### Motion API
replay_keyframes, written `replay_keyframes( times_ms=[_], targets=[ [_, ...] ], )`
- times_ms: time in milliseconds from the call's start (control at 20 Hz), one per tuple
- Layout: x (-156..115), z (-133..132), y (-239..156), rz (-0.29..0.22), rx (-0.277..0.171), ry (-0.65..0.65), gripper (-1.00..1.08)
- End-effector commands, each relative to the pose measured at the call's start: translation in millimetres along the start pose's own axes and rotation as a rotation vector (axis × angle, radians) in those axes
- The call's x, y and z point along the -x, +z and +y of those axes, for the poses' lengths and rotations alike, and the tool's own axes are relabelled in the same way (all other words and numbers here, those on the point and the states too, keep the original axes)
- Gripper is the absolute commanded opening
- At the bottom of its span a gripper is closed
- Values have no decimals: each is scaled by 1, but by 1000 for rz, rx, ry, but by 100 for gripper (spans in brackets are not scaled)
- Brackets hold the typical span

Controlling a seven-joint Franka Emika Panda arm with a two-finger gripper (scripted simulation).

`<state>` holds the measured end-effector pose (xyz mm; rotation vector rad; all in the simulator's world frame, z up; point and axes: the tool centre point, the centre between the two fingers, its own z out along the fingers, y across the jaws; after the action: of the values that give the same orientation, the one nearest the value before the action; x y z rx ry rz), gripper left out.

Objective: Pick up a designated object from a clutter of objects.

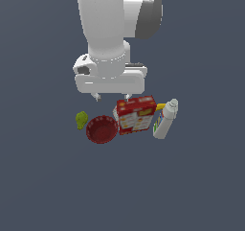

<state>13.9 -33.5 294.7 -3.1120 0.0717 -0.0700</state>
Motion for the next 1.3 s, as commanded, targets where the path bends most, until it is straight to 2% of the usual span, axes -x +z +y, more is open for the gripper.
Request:
replay_keyframes(
  times_ms=[0,300,700,950,1250],
  targets=[
    [1,18,18,-4,-2,36,100],
    [12,78,76,-13,-2,157,100],
    [50,159,151,-27,16,328,100],
    [72,189,178,-33,29,395,100],
    [86,205,193,-37,38,432,100]
  ],
)
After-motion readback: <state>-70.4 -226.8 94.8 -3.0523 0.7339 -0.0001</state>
